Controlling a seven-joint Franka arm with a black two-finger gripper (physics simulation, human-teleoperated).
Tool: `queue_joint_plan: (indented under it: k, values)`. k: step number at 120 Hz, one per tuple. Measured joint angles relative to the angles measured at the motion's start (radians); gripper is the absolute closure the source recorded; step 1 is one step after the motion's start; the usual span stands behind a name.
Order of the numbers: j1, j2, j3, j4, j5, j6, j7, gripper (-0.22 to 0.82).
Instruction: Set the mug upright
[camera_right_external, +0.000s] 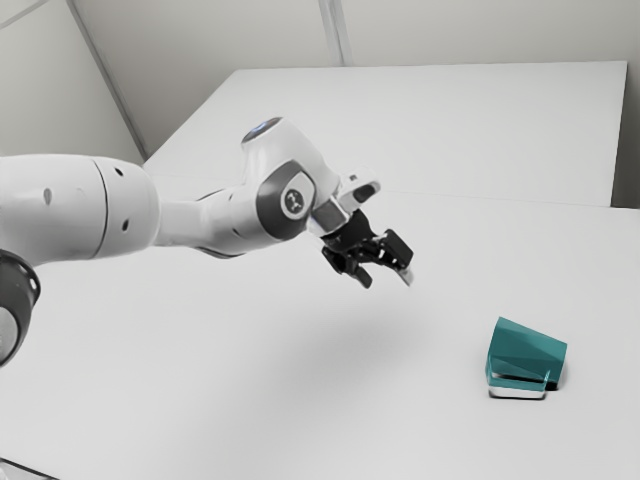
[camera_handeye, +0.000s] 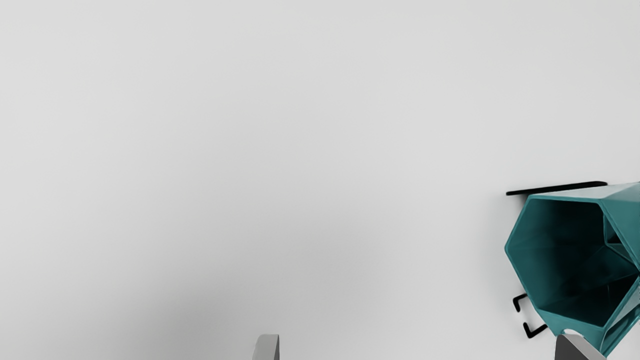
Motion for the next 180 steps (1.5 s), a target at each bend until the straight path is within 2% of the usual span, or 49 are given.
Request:
queue_joint_plan:
  k: [35,74,129,156,167,180]
  values:
    - [-0.080,0.044,-0.015,0.002,-0.072,0.052,0.009,0.00]
    - [-0.183,0.101,-0.015,0.039,-0.121,0.177,0.015,0.00]
    - [-0.261,0.172,-0.029,0.071,-0.238,0.277,0.019,0.00]
    - [-0.268,0.230,-0.039,0.111,-0.255,0.300,0.020,0.00]
    - [-0.269,0.237,-0.049,0.114,-0.257,0.312,0.020,0.04]
    - [-0.276,0.238,-0.057,0.117,-0.257,0.327,0.021,0.15]
